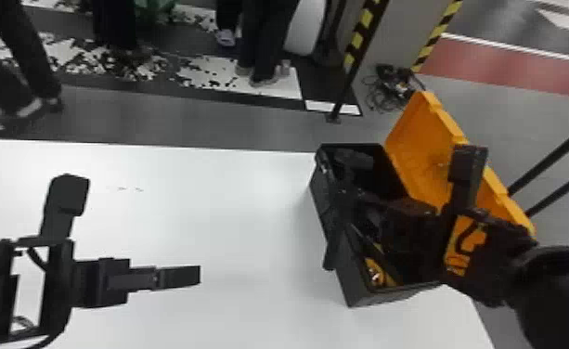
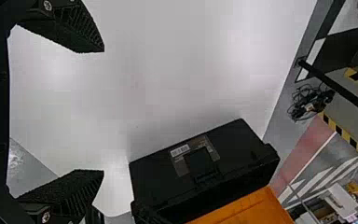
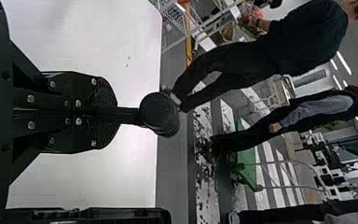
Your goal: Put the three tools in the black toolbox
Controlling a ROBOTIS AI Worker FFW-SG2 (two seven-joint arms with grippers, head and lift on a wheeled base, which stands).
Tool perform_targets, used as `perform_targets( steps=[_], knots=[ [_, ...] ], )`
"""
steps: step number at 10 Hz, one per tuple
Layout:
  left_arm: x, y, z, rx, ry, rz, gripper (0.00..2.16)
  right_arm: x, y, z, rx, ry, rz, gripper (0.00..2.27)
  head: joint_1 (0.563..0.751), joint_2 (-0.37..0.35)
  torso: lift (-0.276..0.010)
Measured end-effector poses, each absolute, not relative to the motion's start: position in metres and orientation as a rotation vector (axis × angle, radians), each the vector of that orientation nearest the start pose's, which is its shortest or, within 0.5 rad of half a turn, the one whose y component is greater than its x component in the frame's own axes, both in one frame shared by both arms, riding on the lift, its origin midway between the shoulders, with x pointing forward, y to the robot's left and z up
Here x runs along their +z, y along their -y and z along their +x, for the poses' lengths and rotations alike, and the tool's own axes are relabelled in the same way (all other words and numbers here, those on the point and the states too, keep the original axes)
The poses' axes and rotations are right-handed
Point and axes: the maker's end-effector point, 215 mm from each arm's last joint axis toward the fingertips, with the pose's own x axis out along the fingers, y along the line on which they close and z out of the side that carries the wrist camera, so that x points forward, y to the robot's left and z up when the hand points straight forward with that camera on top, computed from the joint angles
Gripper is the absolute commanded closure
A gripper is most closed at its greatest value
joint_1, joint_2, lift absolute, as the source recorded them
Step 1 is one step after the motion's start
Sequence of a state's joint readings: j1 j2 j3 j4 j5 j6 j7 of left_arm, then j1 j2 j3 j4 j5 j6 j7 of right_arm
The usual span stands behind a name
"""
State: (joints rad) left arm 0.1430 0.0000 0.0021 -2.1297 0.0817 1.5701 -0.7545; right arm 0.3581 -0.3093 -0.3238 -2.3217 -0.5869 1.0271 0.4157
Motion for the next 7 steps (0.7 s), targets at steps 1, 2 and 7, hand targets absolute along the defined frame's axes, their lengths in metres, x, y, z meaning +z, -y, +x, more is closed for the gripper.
perform_targets(
  steps=[1, 2, 7],
  knots=[
    [-0.452, -0.067, 0.337, -0.725, -1.083, -0.492, 0.09, -0.338, 0.241, 0.418, 0.471, -0.537, 0.209, 2.22, 0.695, -0.259, -0.055],
    [-0.453, -0.07, 0.335, -0.719, -1.084, -0.496, 0.09, -0.332, 0.249, 0.42, 0.447, -0.529, 0.172, 2.22, 0.695, -0.263, -0.055],
    [-0.449, -0.078, 0.342, -0.715, -1.069, -0.515, 0.09, -0.322, 0.293, 0.433, 0.358, -0.525, -0.039, 2.22, 0.695, -0.306, -0.055]
  ],
)
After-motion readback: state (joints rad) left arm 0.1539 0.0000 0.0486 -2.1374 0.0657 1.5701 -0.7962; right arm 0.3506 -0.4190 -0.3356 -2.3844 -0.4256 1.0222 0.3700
